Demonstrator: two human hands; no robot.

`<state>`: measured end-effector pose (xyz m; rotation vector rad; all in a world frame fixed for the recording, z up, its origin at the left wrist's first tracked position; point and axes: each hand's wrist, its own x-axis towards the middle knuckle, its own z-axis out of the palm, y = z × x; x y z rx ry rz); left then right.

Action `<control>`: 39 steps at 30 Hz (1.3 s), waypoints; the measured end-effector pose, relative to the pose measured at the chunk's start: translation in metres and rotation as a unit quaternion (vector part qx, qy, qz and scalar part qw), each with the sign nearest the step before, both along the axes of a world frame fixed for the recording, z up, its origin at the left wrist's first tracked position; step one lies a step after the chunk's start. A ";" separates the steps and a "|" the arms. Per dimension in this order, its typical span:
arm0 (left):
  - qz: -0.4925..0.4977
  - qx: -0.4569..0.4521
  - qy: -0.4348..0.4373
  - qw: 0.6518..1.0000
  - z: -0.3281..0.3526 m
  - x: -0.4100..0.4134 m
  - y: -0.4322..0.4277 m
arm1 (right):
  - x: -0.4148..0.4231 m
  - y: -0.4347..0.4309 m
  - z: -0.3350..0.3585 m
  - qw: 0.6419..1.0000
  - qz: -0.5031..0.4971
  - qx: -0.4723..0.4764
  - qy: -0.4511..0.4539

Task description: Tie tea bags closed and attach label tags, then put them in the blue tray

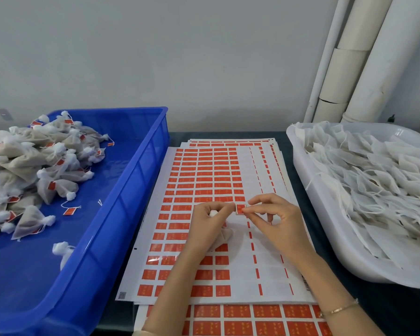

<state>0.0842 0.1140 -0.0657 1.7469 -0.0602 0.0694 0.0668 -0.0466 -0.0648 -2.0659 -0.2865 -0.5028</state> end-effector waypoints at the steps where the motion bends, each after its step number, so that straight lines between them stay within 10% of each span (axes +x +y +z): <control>1: 0.000 -0.001 0.000 1.000 0.000 0.000 0.000 | 0.000 0.001 0.000 1.000 0.002 -0.003 -0.002; 12: -0.007 -0.005 -0.014 1.000 -0.002 0.001 0.000 | 0.002 -0.002 -0.010 0.995 -0.016 -0.084 0.048; 20: -0.037 0.017 -0.035 0.999 -0.002 0.001 -0.001 | 0.004 -0.002 -0.003 0.993 -0.020 0.090 0.080; 39: -0.066 0.063 -0.074 0.993 -0.010 0.002 -0.002 | 0.005 -0.002 -0.005 0.990 0.012 0.060 0.123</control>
